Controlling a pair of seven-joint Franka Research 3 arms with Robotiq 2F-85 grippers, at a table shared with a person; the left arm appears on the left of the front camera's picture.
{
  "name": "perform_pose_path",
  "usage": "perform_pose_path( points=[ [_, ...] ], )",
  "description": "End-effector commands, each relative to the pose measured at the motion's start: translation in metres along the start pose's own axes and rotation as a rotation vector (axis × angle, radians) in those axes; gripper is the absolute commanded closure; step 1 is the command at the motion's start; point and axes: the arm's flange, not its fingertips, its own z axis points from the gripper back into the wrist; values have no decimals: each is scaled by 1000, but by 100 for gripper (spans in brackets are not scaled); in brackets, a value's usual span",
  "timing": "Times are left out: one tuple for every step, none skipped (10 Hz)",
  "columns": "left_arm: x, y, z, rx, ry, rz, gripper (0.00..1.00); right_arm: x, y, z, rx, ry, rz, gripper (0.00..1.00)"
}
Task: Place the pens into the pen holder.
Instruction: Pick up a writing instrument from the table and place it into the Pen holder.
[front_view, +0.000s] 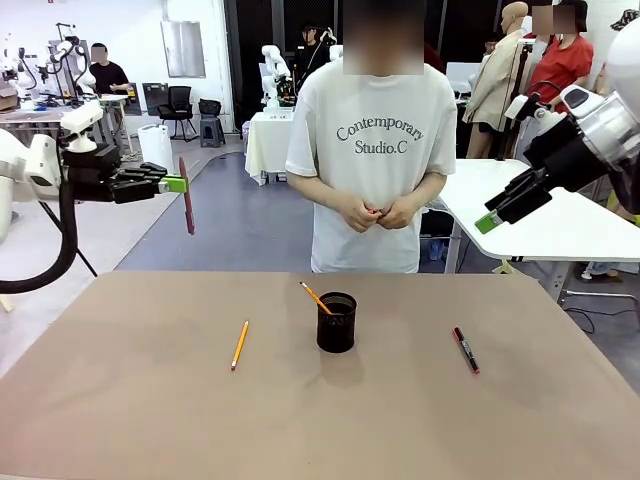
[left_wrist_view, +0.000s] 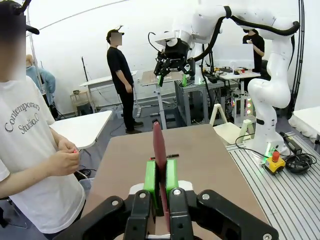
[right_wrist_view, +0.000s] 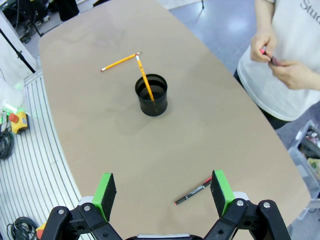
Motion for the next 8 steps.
perform_pose_path(
  points=[
    [1, 0, 2, -2, 7, -3, 100, 1, 0, 1, -1, -12, 0, 0],
    [1, 0, 2, -2, 7, -3, 100, 1, 0, 1, -1, -12, 0, 0],
    [1, 0, 2, -2, 7, -3, 100, 1, 0, 1, -1, -12, 0, 0],
    [1, 0, 2, -2, 7, -3, 100, 1, 0, 1, -1, -12, 0, 0],
    [1, 0, 2, -2, 7, -3, 100, 1, 0, 1, -1, -12, 0, 0],
    [1, 0, 2, -2, 7, -3, 100, 1, 0, 1, -1, -12, 0, 0],
    [1, 0, 2, -2, 7, -3, 100, 1, 0, 1, -1, -12, 0, 0],
    [1, 0, 2, -2, 7, -3, 100, 1, 0, 1, -1, -12, 0, 0]
  ],
)
